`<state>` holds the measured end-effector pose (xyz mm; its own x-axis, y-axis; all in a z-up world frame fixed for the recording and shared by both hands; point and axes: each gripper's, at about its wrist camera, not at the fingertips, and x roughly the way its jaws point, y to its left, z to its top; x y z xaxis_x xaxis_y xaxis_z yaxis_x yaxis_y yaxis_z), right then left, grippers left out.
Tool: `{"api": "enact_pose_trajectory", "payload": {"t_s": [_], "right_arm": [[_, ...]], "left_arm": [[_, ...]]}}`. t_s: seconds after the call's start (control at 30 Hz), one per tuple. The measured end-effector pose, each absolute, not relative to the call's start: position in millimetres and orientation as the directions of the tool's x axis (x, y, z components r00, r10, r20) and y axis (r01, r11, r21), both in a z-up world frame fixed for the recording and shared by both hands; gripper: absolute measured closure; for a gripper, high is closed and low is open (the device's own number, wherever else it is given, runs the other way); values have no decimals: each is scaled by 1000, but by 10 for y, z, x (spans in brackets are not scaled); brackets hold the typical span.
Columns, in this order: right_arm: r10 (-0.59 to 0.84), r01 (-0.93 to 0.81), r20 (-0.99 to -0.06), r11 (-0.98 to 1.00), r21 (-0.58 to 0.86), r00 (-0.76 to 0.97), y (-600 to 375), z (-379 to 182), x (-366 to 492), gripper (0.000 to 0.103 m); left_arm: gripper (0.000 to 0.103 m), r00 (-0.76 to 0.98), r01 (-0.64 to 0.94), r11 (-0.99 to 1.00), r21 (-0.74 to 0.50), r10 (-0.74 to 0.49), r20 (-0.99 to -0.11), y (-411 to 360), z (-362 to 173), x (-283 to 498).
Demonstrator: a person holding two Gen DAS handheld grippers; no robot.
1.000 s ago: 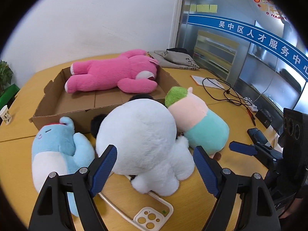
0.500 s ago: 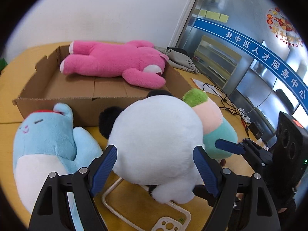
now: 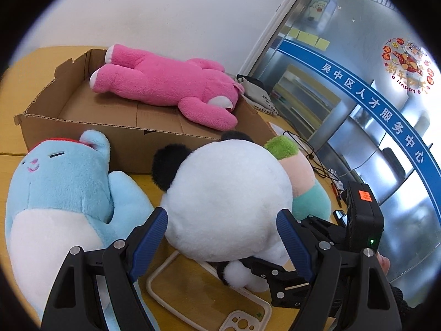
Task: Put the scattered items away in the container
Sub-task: 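Close the right gripper on the white panda while the left gripper grips it too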
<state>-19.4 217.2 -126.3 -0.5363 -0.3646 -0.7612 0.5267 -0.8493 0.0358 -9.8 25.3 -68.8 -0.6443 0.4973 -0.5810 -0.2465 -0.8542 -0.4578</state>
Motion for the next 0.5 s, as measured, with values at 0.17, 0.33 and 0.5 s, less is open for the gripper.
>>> {"api": "enact_pose_trajectory", "payload": {"t_s": [0.17,0.33,0.5], "right_arm": [[-383,534,-737,-845,35,-558,2217,-1200,-112,40],[-417,553,-711,-832,48,-566,2228,-1114,47,44],[-470,548,-697,-826,131,-543,2330,-1100,69,45]], "left_arm": [[22,-658,-229,-850,-474,494,-568,138,-645,-64],[22,-613,-235,-808,-540,555,-563,82,-661,-103],[22,-563,-236,-738,-632,634,-530,102,-702,-138]]}}
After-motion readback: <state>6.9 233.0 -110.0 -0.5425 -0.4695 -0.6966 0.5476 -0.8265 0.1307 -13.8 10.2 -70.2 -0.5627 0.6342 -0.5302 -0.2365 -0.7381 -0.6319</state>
